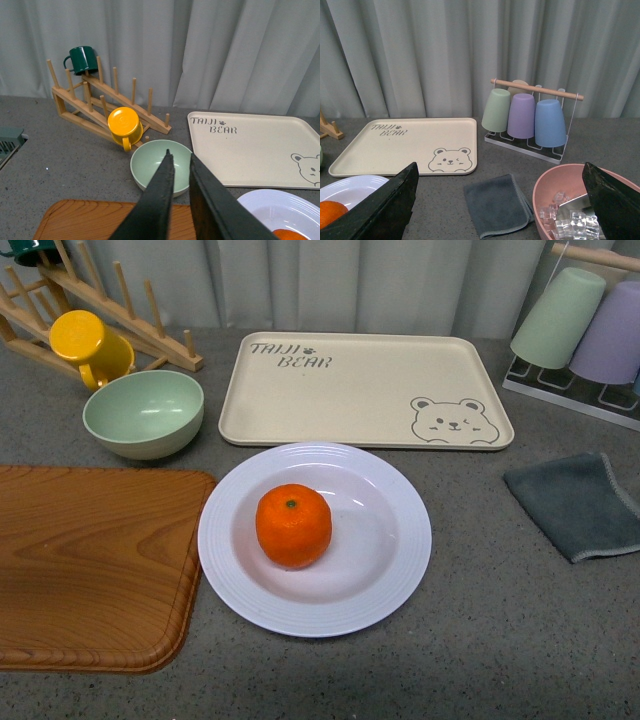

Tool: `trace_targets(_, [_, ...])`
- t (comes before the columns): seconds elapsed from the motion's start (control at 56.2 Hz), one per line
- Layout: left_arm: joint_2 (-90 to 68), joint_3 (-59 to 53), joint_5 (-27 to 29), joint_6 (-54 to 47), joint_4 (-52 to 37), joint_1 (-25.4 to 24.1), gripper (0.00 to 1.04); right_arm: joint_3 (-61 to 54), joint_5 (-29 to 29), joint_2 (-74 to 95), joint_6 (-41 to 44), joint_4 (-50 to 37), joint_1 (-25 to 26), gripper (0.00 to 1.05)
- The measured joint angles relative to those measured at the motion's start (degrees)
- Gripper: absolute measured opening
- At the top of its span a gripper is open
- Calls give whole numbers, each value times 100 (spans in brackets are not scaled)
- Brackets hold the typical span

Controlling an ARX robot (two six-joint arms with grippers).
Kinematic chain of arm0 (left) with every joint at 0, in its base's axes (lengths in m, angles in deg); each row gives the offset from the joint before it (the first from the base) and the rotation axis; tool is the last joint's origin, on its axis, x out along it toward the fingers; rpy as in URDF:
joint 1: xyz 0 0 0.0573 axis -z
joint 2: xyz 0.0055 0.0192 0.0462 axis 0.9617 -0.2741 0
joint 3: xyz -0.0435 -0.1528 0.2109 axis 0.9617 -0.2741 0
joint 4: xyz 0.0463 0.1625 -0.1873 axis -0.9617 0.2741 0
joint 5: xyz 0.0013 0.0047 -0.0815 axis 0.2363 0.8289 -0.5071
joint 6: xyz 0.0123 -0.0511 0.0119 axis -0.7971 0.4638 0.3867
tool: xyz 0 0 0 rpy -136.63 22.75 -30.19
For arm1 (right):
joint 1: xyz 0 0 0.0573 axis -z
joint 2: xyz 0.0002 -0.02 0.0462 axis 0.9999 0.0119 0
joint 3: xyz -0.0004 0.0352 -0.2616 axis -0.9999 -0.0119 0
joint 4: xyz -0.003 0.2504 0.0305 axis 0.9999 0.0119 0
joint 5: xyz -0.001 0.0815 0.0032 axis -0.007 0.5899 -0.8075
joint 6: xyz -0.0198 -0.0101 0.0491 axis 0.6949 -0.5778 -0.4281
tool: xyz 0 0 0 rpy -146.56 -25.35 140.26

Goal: Place orange and plate with both arms

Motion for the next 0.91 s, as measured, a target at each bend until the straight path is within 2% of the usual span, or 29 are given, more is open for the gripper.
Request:
trace_targets(0.036, [31, -125, -48, -13, -116, -44, 7, 0, 0, 0, 0, 0, 0, 96])
trace_targets(0.071, [105, -212, -98, -11, -94, -76, 4, 0, 0, 0, 0, 0, 0, 96])
trace_targets(0.267, [951, -505, -264, -52, 476, -269, 4, 0, 2, 0, 0, 0, 0, 96])
trace_targets(0.338, [1353, -597, -678, -59, 787, -590, 4, 0, 0, 0, 0, 0, 0, 96])
trace_targets(0.392, [1674, -651, -699, -57, 1054, -719, 4, 0, 0, 0, 0, 0, 0, 96])
trace_targets(0.908, [3768, -730, -739, -59, 2900, -745, 4, 0, 0, 0, 0, 0, 0, 96])
